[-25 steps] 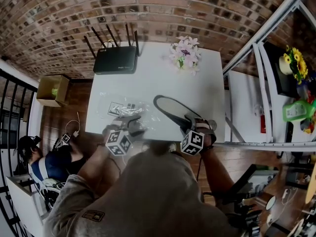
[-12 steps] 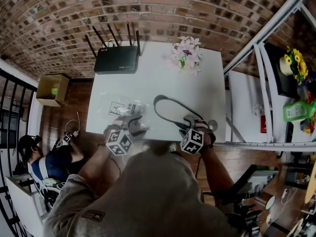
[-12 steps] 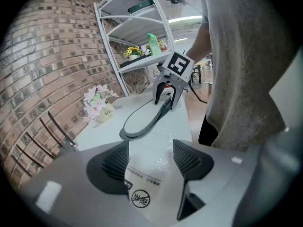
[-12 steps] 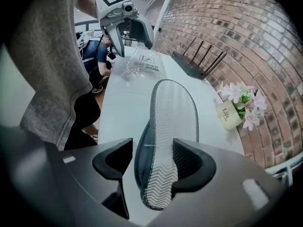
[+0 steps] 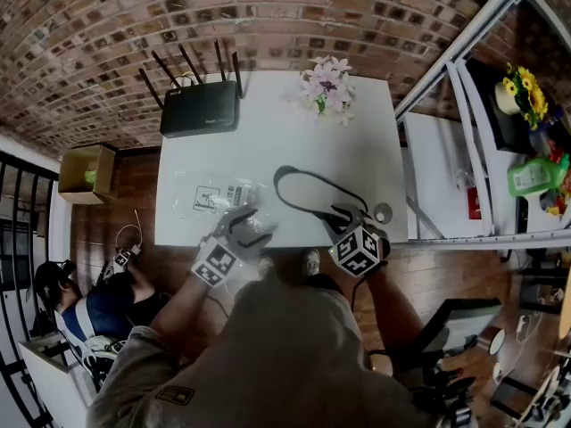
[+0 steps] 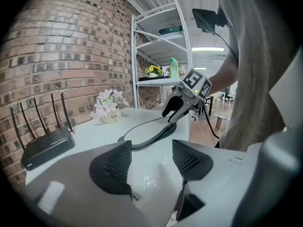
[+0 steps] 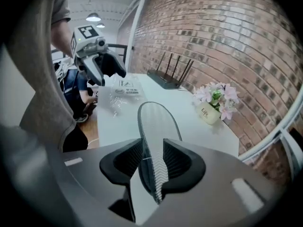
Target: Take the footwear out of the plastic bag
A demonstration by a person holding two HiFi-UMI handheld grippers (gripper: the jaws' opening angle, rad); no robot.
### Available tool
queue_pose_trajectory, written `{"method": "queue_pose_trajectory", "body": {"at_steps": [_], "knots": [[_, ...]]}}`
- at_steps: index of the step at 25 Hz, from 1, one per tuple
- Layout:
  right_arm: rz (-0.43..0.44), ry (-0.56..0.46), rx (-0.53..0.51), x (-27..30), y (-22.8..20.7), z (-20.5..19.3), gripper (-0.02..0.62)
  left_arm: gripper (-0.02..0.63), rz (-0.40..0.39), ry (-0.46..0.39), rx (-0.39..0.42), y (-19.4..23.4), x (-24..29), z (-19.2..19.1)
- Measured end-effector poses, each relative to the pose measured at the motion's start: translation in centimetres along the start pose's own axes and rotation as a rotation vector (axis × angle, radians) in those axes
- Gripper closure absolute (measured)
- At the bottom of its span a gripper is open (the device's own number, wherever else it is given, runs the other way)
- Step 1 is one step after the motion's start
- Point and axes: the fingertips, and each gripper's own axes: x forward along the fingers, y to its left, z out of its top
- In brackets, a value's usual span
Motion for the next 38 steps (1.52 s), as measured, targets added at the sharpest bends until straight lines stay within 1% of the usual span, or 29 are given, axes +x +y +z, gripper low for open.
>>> {"method": "queue_pose_trajectory", "body": {"at_steps": [3,5,9,11,13,17,21,25,27,30,33,38], "knots": [[-0.011,-0.048,0.093,-0.8,0.5,0.7,0.471,0.365,0.010,-0.060,-0.081,0.0,-0.3,0.7],[-0.019,-0.077,0.136,-1.3,0.9,0.9,0.488,0.417,0.027,-0.089,-0.119,0.0,-0.4,1.1],[-0.024,-0.139,0.181,-2.8,1.9,1.2,0.518,0.506,0.076,-0.125,-0.160,-0.9,-1.0,1.9],[-0.024,-0.182,0.212,-3.8,2.1,1.6,0.528,0.532,0.101,-0.136,-0.165,-1.6,-1.4,2.3],[-0.025,-0.222,0.222,-5.0,2.3,1.8,0.541,0.550,0.126,-0.141,-0.157,-2.6,-1.5,2.7],[-0.009,-0.272,0.193,-8.1,3.8,0.7,0.562,0.572,0.173,-0.148,-0.166,-5.9,-1.7,3.5],[0.018,-0.323,0.188,-11.1,5.6,-1.3,0.581,0.595,0.216,-0.166,-0.208,-10.1,-1.4,3.8],[0.052,-0.365,0.166,-14.2,7.9,-3.2,0.581,0.604,0.248,-0.184,-0.262,-14.7,-1.7,4.6],[0.067,-0.392,0.172,-15.7,9.0,-3.9,0.583,0.604,0.264,-0.192,-0.278,-17.0,-2.1,5.0],[0.083,-0.443,0.212,-17.9,10.5,-4.7,0.583,0.604,0.281,-0.204,-0.293,-20.0,-3.1,5.3],[0.090,-0.494,0.281,-19.7,11.5,-4.9,0.583,0.604,0.292,-0.211,-0.288,-22.1,-4.2,6.0],[0.095,-0.533,0.400,-21.1,12.8,-5.7,0.583,0.604,0.286,-0.222,-0.292,-23.6,-5.2,5.9]]}}
